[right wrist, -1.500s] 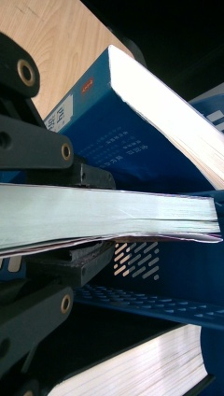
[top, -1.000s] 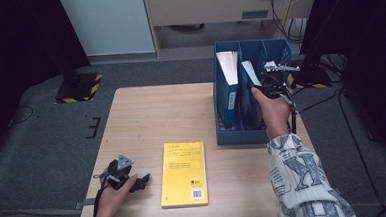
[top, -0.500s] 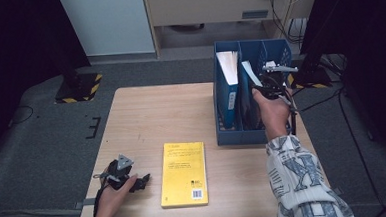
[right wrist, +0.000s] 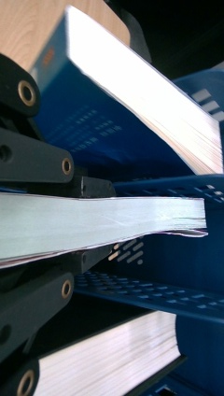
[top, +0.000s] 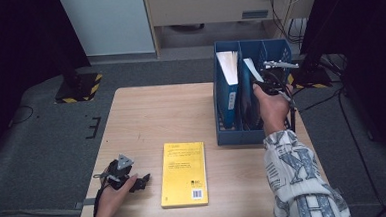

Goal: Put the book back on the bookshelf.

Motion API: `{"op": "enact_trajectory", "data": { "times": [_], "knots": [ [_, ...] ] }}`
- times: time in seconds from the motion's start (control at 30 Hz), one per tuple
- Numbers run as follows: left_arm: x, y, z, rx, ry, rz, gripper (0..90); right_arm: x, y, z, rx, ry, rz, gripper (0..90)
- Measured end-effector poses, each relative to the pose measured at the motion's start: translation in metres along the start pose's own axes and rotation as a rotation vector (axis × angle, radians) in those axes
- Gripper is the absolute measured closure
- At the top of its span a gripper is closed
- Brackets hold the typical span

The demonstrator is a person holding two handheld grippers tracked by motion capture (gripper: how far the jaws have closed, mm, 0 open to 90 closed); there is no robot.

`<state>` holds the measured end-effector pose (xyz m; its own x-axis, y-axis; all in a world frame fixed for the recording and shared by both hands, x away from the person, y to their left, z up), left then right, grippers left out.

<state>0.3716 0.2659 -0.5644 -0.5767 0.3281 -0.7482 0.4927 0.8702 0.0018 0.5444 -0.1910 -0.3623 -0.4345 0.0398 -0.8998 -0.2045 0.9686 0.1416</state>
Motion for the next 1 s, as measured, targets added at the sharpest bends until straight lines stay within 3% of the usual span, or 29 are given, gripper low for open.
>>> {"op": "enact_trajectory", "data": {
  "times": [0.53,1.0],
  "knots": [
    [-0.001,0.0,0.001,0.003,-0.004,0.003,0.0,-0.022,-0.005,0.026,0.049,-0.031,0.01,73.5],
    [0.0,0.0,0.0,0.003,-0.001,0.005,0.0,-0.019,-0.005,0.039,0.052,-0.036,0.056,73.3]
  ]
}}
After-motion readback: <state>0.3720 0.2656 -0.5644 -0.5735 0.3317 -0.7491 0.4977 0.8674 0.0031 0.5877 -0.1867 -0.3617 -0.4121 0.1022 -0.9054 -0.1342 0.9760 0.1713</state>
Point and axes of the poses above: each handheld gripper's, and its own axes: z roughly forward along the jaws, x roughly out of its underside, y roughly to its left, the point moved 4 cm from there along z, roughly forward along the jaws, and after that the axes turned 5 degrees about -y, right-handed, at the moved point
